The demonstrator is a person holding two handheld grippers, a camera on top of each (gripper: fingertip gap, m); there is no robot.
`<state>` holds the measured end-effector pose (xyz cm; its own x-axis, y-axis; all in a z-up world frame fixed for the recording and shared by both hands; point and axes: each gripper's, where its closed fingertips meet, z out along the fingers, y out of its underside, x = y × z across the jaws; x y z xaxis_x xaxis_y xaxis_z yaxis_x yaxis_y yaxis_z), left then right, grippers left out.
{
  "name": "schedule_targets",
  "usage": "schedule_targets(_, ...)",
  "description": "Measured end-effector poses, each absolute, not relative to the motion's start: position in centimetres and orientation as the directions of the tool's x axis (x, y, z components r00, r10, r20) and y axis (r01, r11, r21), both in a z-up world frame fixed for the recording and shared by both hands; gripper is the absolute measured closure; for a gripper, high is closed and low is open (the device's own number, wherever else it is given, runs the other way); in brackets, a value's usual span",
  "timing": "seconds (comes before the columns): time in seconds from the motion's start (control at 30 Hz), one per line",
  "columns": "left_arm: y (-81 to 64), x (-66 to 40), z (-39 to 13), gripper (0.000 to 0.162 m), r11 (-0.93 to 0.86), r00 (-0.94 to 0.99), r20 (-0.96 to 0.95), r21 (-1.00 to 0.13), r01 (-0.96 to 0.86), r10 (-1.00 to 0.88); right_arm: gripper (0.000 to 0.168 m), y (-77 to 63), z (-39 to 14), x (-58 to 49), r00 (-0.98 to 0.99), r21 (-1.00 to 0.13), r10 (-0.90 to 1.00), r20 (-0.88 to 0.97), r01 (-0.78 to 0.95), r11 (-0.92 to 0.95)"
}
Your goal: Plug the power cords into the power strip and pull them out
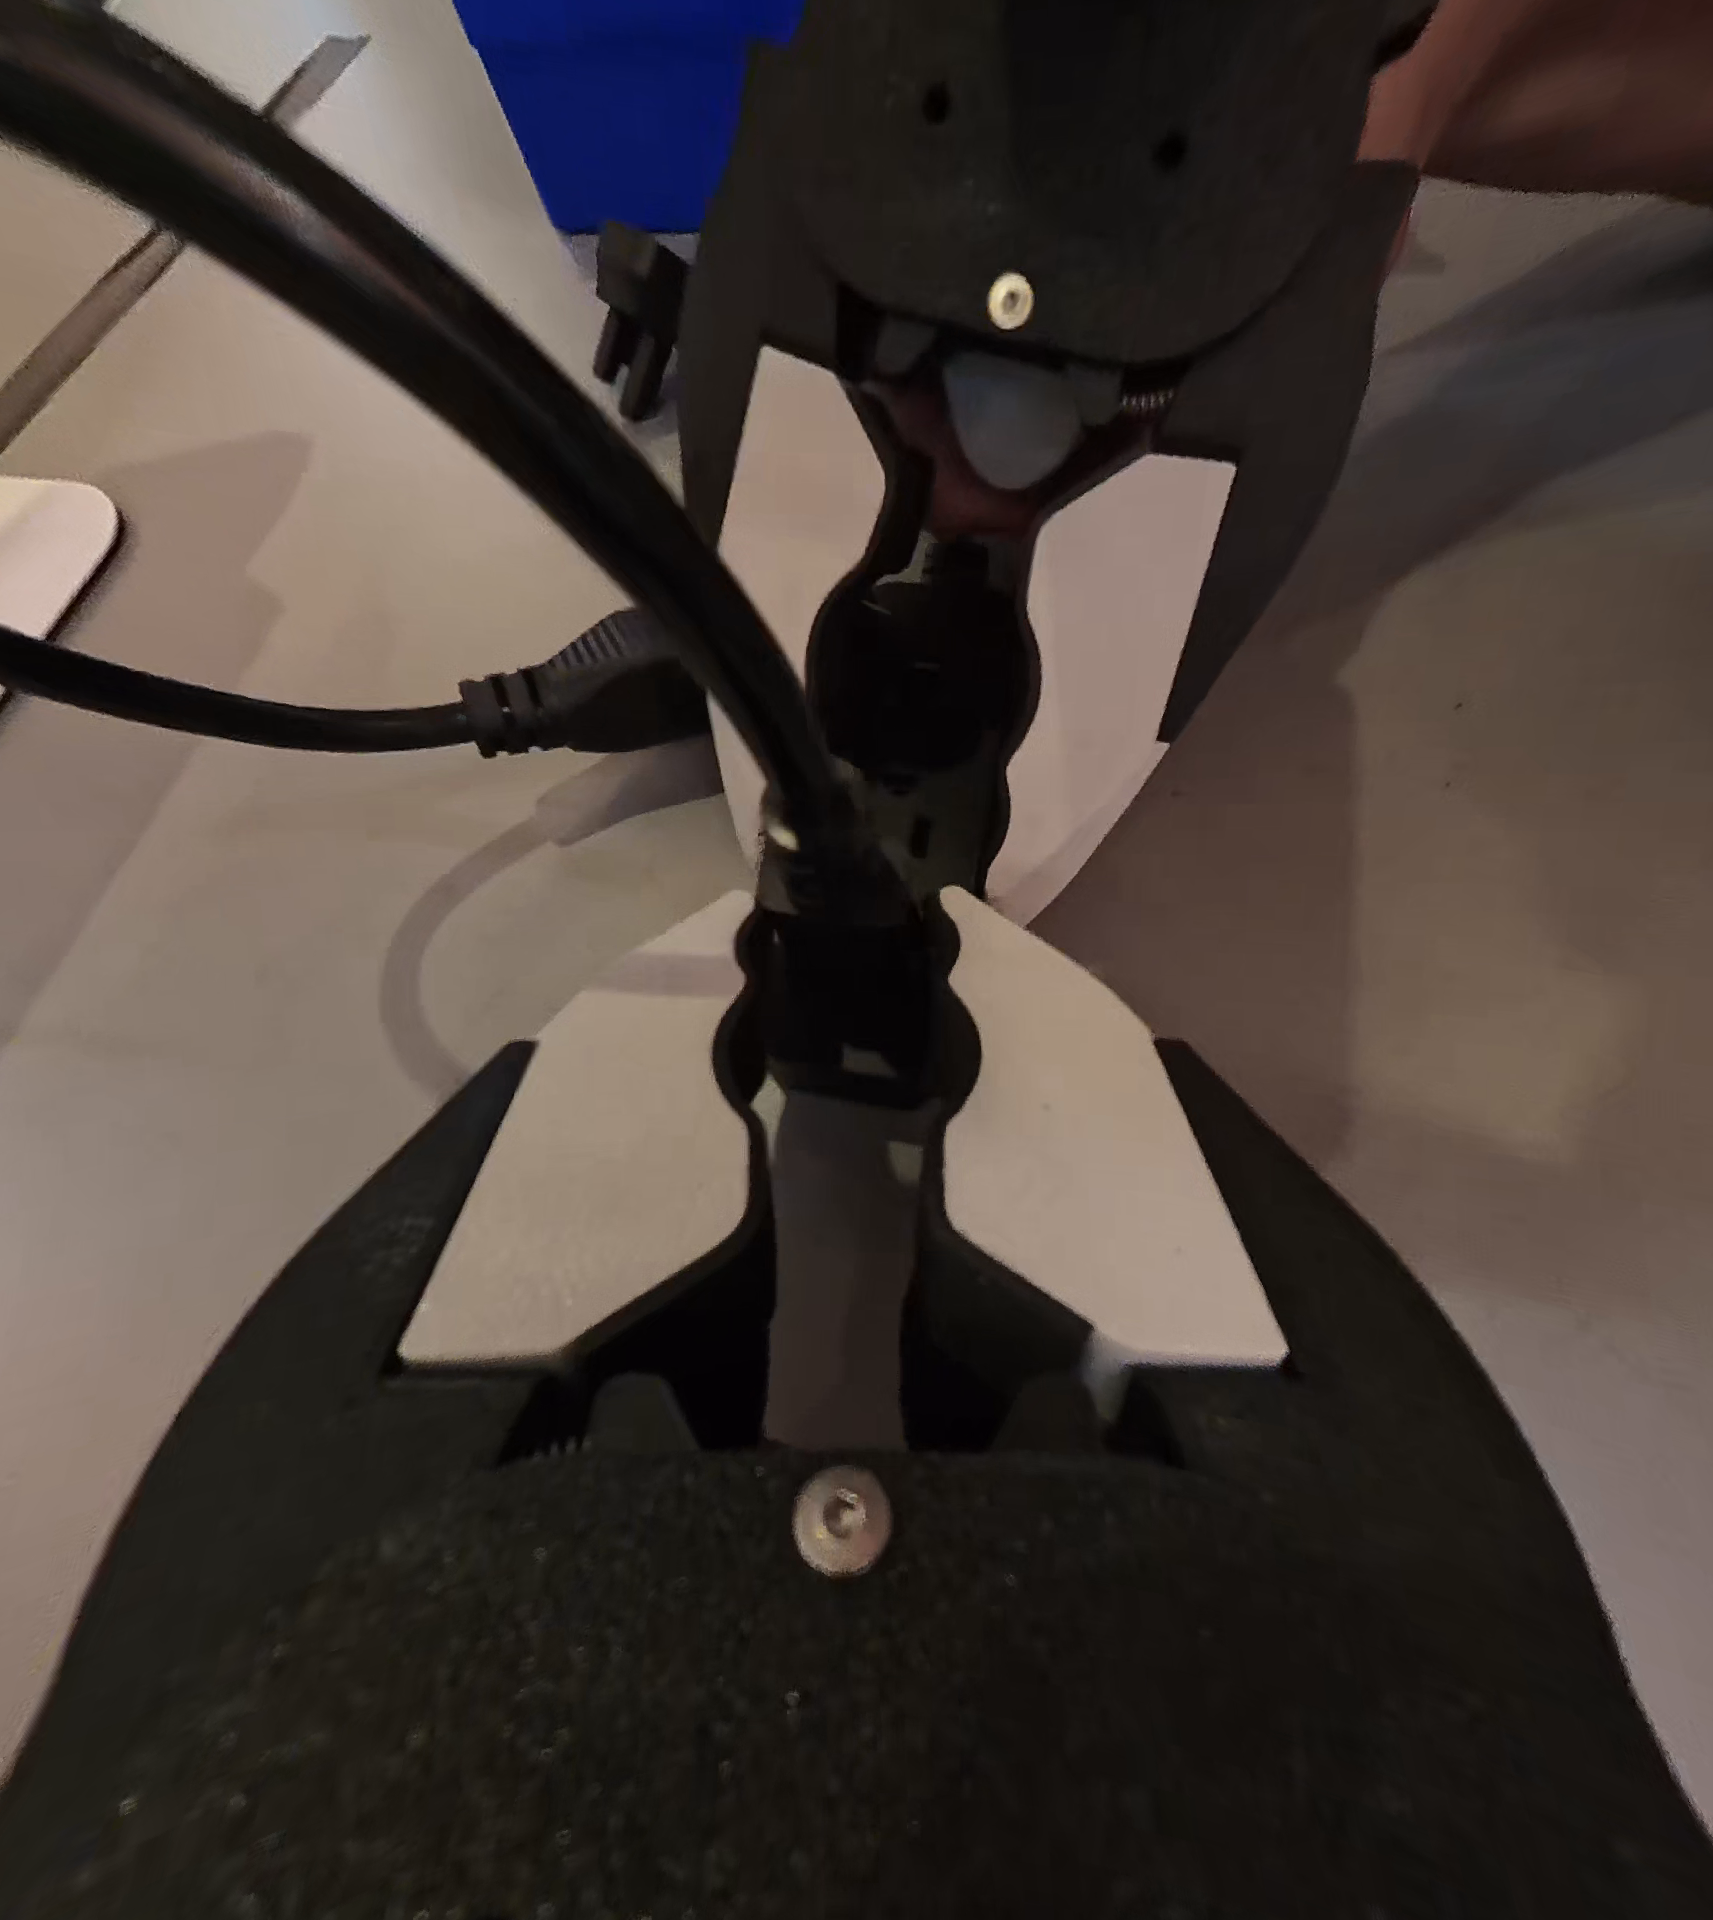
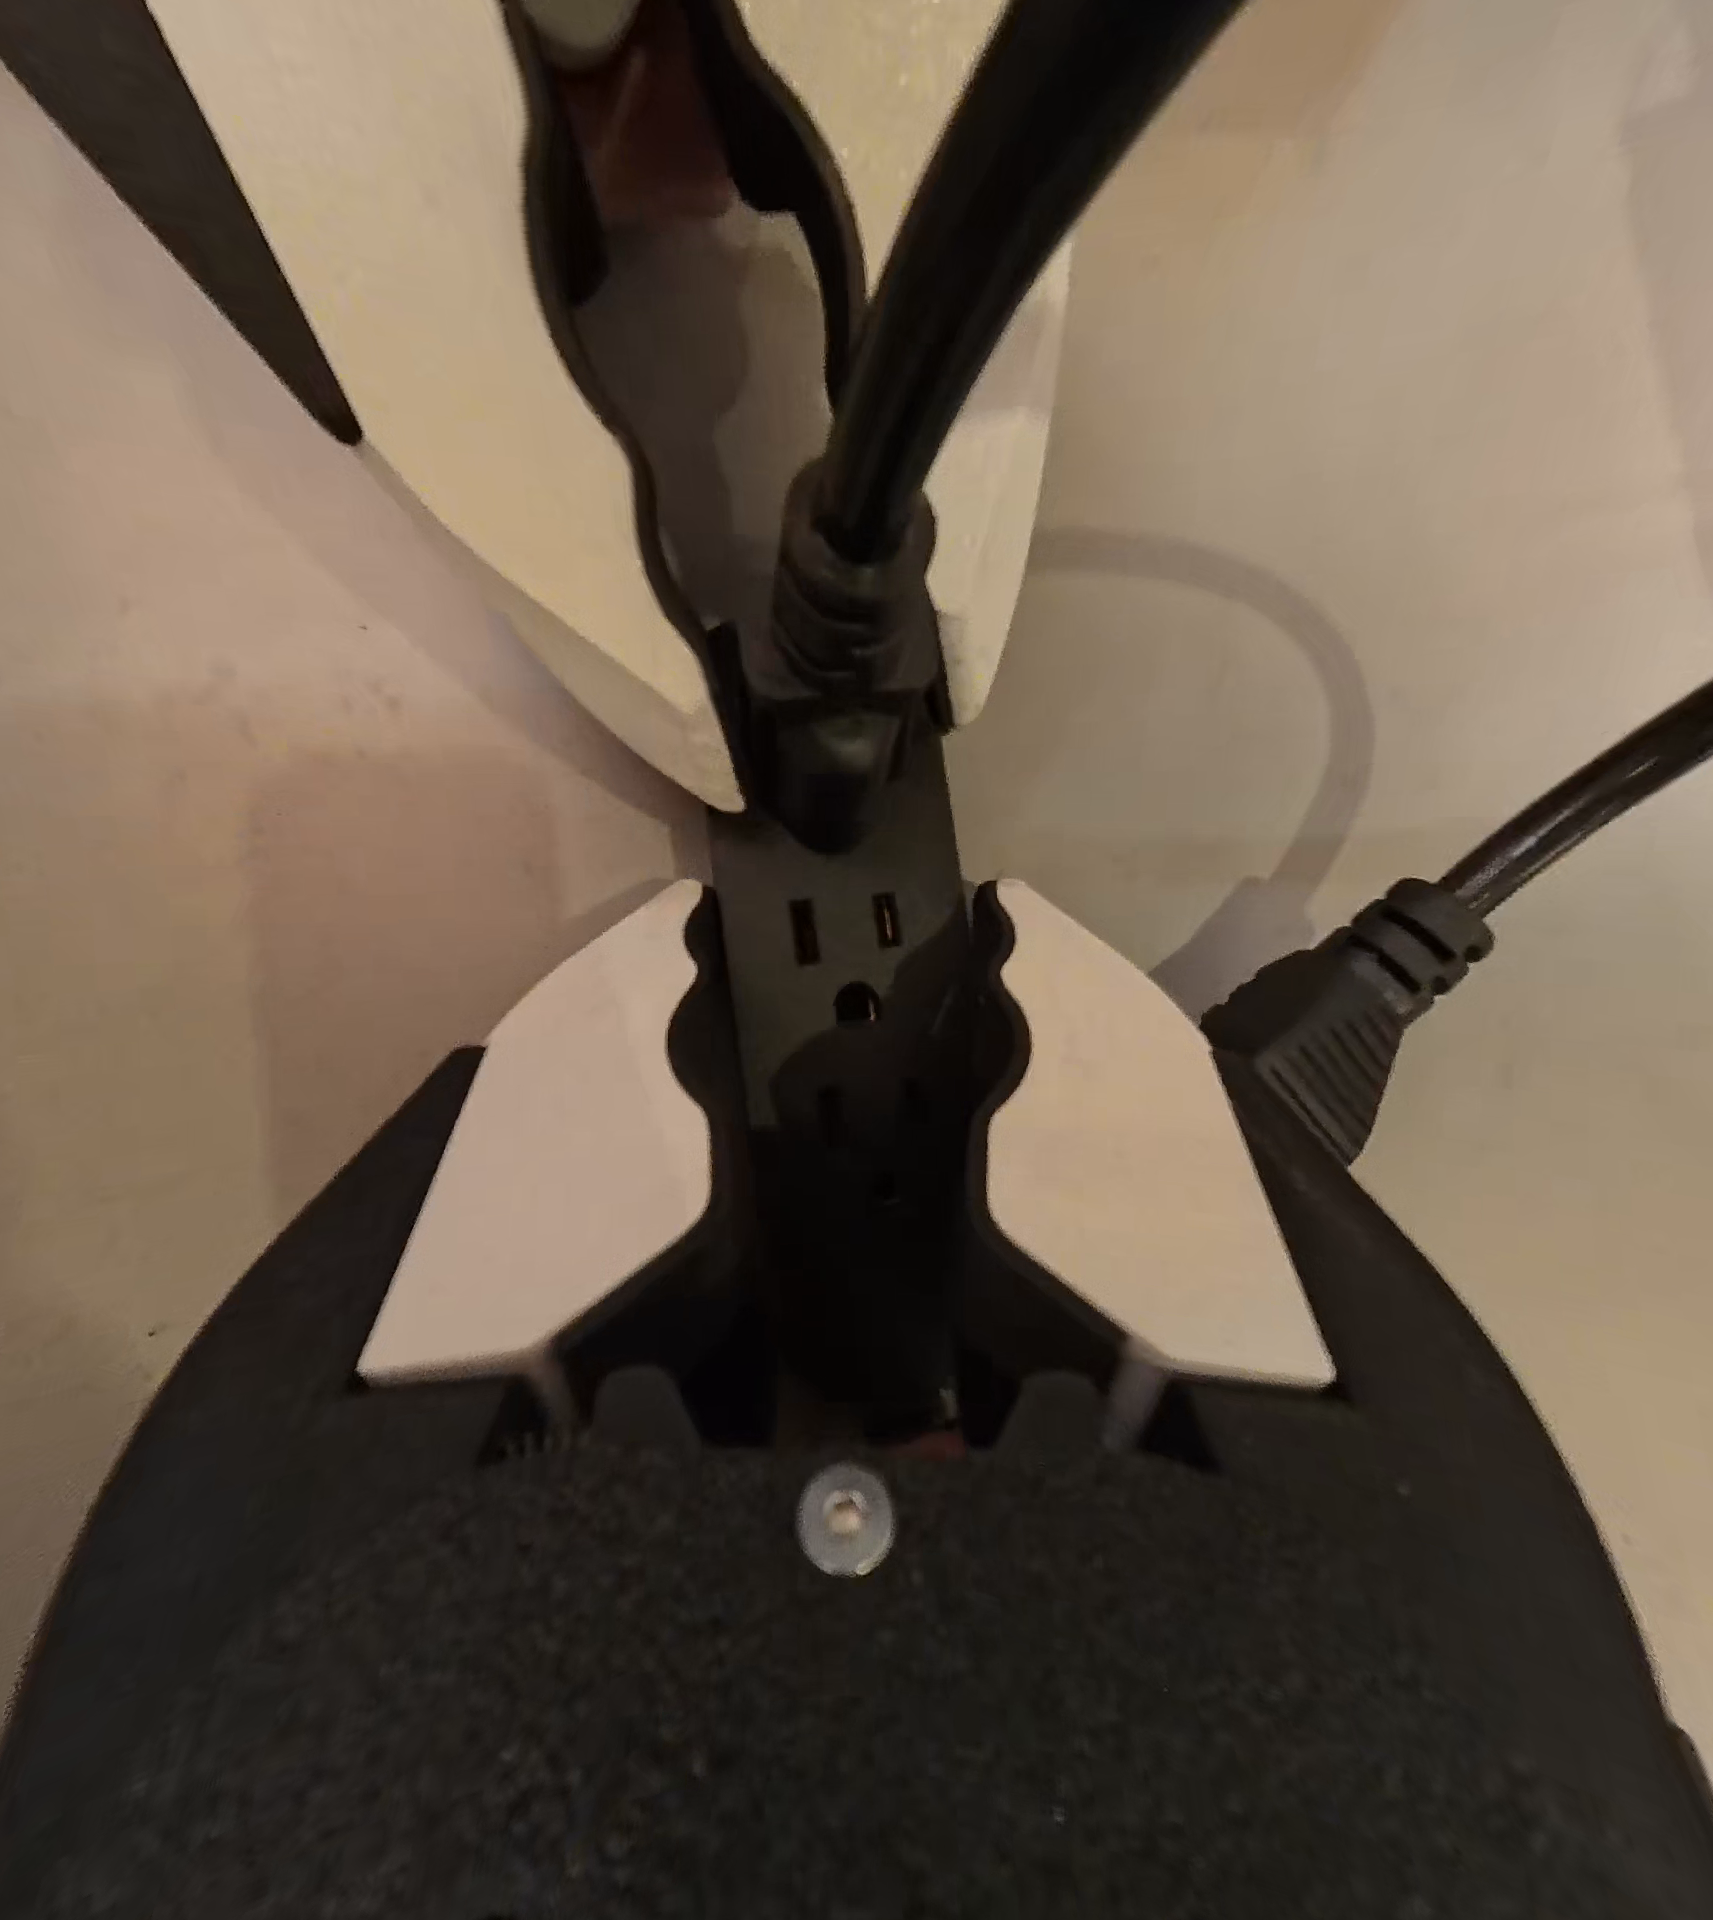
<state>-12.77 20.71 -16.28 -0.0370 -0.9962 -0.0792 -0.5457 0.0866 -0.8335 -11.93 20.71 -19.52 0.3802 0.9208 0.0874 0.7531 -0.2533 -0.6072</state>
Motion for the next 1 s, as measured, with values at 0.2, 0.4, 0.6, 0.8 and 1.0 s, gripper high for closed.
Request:
schedule_targets(0.2, 20.7, -12.6, -16.0, 0.139, -0.008, -0.004, 0.013, -0.842, -0.54, -1.0, 0.121, 20.4, -19.6, -11.9, 0.372, -0.597, 0.925, 0.074, 0.76, -0.257)
schedule_targets(0.4, 20.8, -12.5, -16.0, 0.139, -0.067, 0.016, 0.069, -0.84, -0.538, -0.997, 0.121, 20.5, -19.6, -11.8, 0.384, -0.606, 0.921, 0.07, 0.749, -0.266)
schedule_targets(0.6, 20.6, -12.5, -15.7, 0.141, -0.025, -0.002, 0.03, -0.852, -0.523, -1.0, 0.121, 20.3, -19.6, -11.8, 0.381, -0.6, 0.923, 0.062, 0.753, -0.271)
schedule_targets(0.8, 20.6, -12.4, -15.2, 0.142, -0.029, -0.003, 0.035, -0.87, -0.492, -0.999, 0.12, 20.2, -19.5, -11.9, 0.391, -0.608, 0.92, 0.029, 0.738, -0.295)
schedule_targets(1.0, 20.5, -12.3, -14.9, 0.141, -0.026, -0.004, 0.032, -0.88, -0.474, -0.999, 0.12, 20.1, -19.5, -12.0, 0.391, -0.614, 0.92, 0.01, 0.728, -0.303)
